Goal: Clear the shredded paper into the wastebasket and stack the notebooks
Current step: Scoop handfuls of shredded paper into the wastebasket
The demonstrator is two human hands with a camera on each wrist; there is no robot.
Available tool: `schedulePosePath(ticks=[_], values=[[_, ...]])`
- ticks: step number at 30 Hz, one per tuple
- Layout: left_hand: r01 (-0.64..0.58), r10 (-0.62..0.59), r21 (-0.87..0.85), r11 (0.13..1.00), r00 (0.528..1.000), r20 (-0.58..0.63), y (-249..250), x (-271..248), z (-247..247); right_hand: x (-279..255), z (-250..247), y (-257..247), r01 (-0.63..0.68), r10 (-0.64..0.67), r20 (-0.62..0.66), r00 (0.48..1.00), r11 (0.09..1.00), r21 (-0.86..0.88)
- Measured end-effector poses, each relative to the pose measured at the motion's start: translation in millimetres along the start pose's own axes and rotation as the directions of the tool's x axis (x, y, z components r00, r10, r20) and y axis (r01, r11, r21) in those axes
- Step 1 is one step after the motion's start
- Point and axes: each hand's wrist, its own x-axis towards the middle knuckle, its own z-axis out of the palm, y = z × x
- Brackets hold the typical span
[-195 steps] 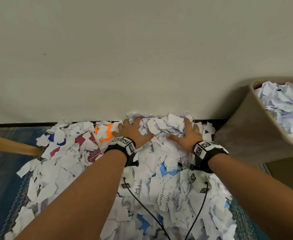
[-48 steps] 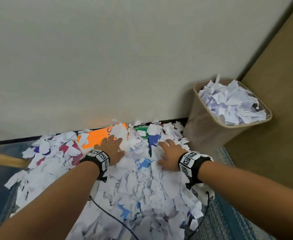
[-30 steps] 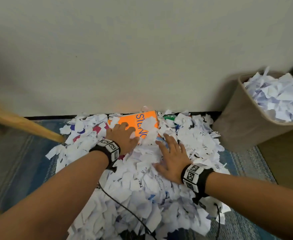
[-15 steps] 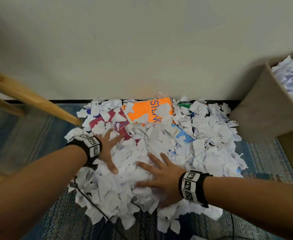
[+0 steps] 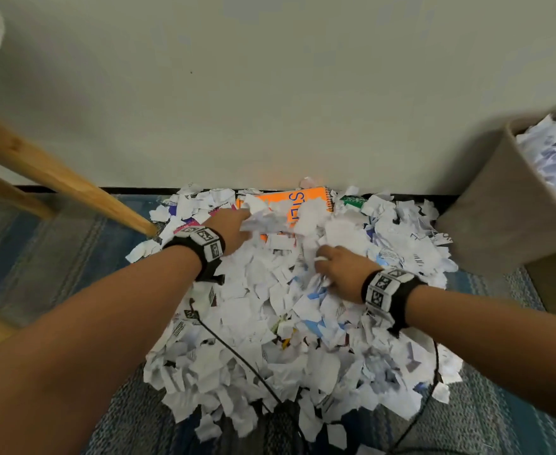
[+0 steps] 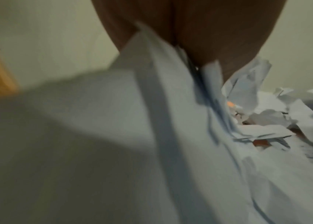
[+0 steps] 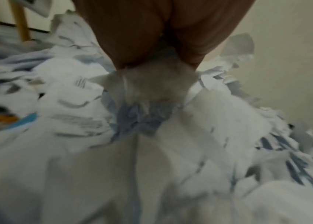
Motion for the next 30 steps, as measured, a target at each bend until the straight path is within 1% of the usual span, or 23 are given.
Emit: schedulePosePath(ticks=[2, 4, 5, 7, 9, 11, 13, 15, 17, 19, 21, 23, 27, 30], values=[[-0.006, 0.006, 0.005, 1.0, 0.999, -0.041, 5.5, 2.1, -3.9, 3.4, -7.3, 13.5, -0.084, 0.089, -0.078, 0.993, 0.994, 0.067], [-0.035, 0.037, 0.037, 0.999, 0.998, -0.057, 9.7, 3.4, -4.9, 5.0, -12.5, 22.3, -0.13, 0.146, -0.128, 0.981, 0.983, 0.128], [-0.048, 0.051, 0.063, 0.997, 0.998, -0.04, 10.4, 4.0, -3.8, 4.8, -13.8, 24.1, -0.144, 0.165, -0.141, 0.976, 0.978, 0.148], [-0.06, 0.054, 0.132, 0.989, 0.997, 0.049, 11.3, 3.5, 1.0, 1.9, -15.4, 22.3, -0.183, 0.203, -0.133, 0.97, 0.971, 0.154], [-0.05, 0.016, 0.195, 0.98, 0.985, 0.171, 7.8, 3.6, 15.1, -3.5, -13.3, 16.9, -0.222, 0.23, -0.058, 0.971, 0.967, 0.121], [-0.037, -0.026, 0.223, 0.974, 0.961, 0.274, 5.0, 0.3, 31.4, -8.4, -8.9, 12.5, -0.243, 0.239, 0.079, 0.968, 0.969, 0.047], [-0.056, -0.034, 0.259, 0.964, 0.944, 0.328, 2.9, -5.8, 45.7, -11.6, -0.9, 12.5, -0.233, 0.232, 0.218, 0.948, 0.972, -0.022], [-0.096, -0.023, 0.334, 0.938, 0.942, 0.334, 4.5, -11.2, 53.3, -14.7, 8.2, 16.2, -0.207, 0.22, 0.298, 0.929, 0.976, -0.075], [-0.112, -0.006, 0.375, 0.92, 0.954, 0.301, 7.5, -10.3, 54.9, -17.9, 12.9, 20.9, -0.203, 0.224, 0.326, 0.919, 0.974, -0.095], [-0.125, 0.03, 0.341, 0.932, 0.962, 0.272, 10.3, -5.3, 47.9, -20.6, 10.6, 24.8, -0.214, 0.231, 0.293, 0.928, 0.973, -0.089], [-0.119, 0.066, 0.225, 0.967, 0.972, 0.226, 14.0, -0.6, 36.2, -21.2, 5.5, 30.3, -0.208, 0.222, 0.217, 0.951, 0.974, -0.088], [-0.101, 0.075, 0.157, 0.982, 0.984, 0.162, 16.0, 3.9, 25.6, -19.5, -1.5, 39.3, -0.217, 0.225, 0.153, 0.962, 0.974, -0.064], [-0.053, 0.053, 0.078, 0.996, 0.999, 0.01, 17.9, 11.5, 12.7, -22.6, -20.6, 58.6, -0.279, 0.275, 0.058, 0.96, 0.957, 0.075], [-0.041, 0.042, 0.008, 0.999, 0.996, -0.077, 18.6, 16.1, 8.4, -30.7, -28.3, 73.4, -0.311, 0.331, -0.083, 0.94, 0.931, 0.191]])
